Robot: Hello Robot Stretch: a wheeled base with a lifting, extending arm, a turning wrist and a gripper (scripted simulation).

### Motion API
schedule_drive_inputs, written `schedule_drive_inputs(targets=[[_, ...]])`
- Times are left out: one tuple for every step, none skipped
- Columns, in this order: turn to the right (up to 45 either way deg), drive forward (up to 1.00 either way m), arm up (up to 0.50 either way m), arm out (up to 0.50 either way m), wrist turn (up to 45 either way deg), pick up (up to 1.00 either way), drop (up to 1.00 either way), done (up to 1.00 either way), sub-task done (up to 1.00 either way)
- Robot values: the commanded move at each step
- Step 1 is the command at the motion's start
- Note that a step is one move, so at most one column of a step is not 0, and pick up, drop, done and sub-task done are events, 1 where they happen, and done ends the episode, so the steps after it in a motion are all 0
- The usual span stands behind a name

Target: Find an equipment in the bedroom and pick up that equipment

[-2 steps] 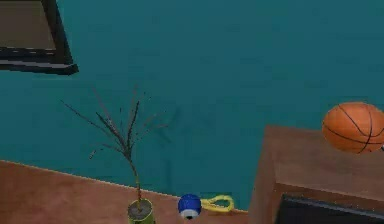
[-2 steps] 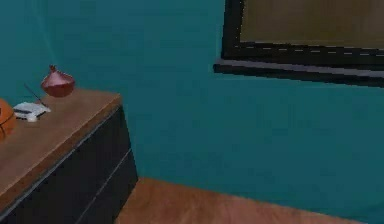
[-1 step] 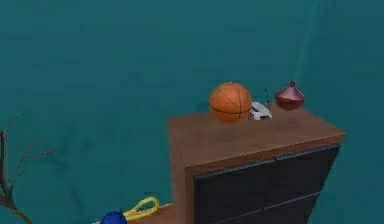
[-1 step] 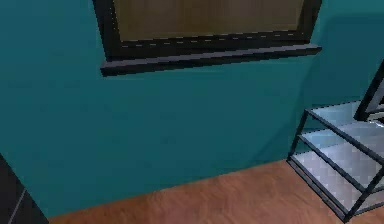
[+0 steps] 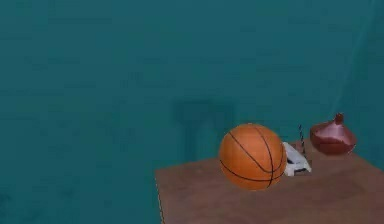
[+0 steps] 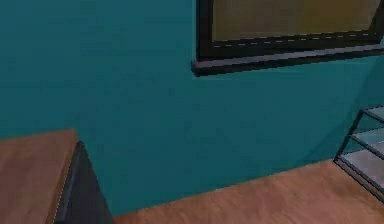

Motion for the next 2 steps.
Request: schedule_drive_inputs(targets=[[-45.0, 0.0, 0.0, 0.0, 0.0, 0.0, 0.0, 0.0, 0.0], [-24.0, 0.0, 0.0, 0.0, 0.0, 0.0, 0.0, 0.0, 0.0]])
